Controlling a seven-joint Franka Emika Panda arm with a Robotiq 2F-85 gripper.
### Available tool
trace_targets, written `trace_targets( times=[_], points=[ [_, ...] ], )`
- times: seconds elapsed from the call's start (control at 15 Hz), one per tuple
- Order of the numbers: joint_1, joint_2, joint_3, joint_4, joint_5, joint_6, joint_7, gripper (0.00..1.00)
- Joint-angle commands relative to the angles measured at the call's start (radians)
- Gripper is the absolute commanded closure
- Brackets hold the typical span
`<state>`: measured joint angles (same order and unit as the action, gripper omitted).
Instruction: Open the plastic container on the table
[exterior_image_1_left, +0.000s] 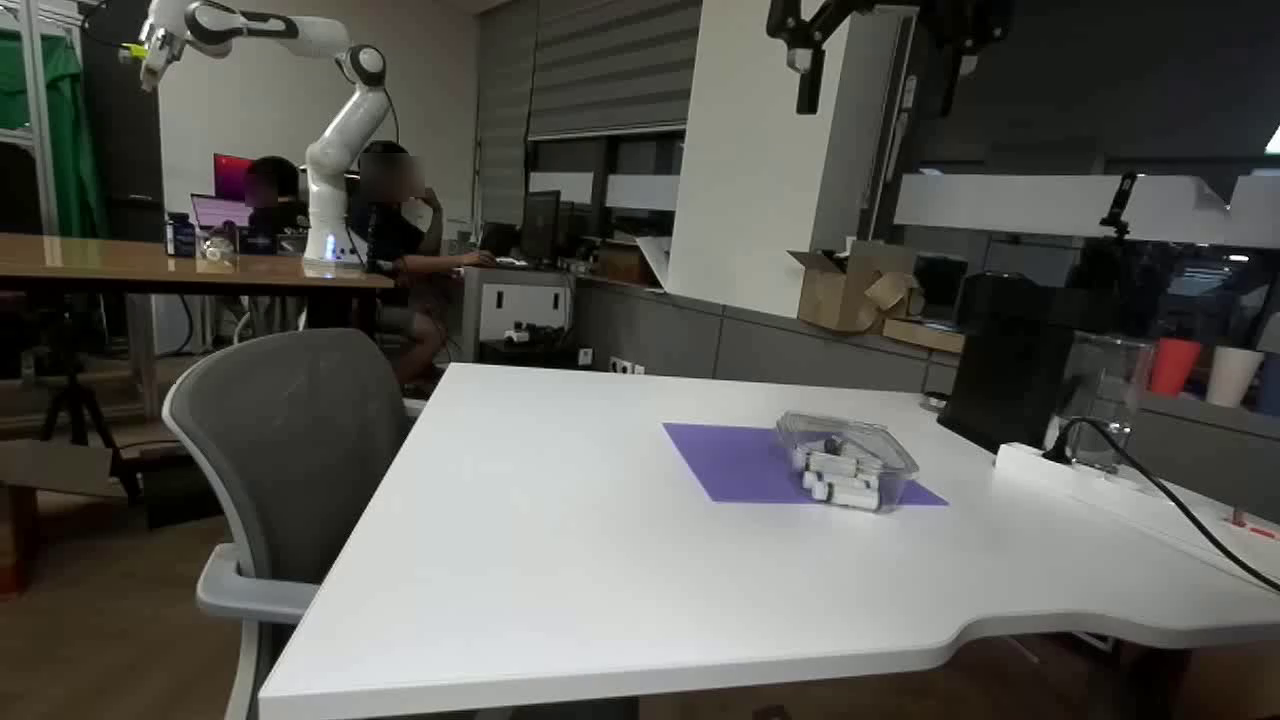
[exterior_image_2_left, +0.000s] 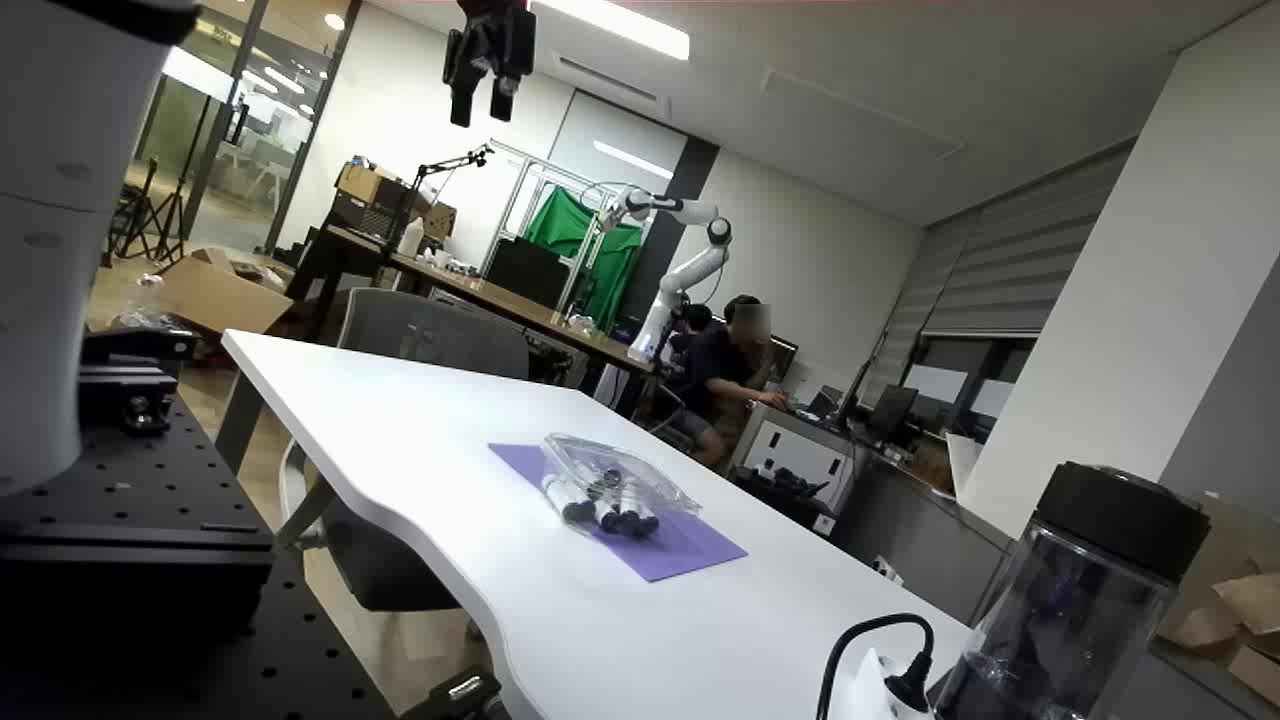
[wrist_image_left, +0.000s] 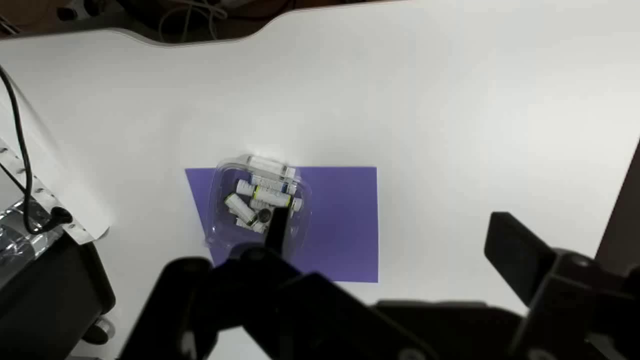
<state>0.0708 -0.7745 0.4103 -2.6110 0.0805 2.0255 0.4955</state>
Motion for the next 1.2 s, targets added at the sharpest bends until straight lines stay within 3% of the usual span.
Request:
trace_targets(
  times=[0.0, 0.47, 0.67, 0.8, 1.13],
  points=[
    [0.016, 0.005, -0.014, 0.002, -0.013, -0.001, 0.01, 0.0],
    [0.016, 0.005, -0.014, 0.002, -0.013, -0.001, 0.01, 0.0],
    [-0.008, 0.063, -0.056, -0.017, -0.019, 0.12, -0.042, 0.0],
    [-0.049, 0.128, -0.088, -0.043, -0.046, 0.275, -0.067, 0.0],
    [-0.18, 0.438, -0.161, -0.024, -0.141, 0.56, -0.097, 0.0]
  ],
)
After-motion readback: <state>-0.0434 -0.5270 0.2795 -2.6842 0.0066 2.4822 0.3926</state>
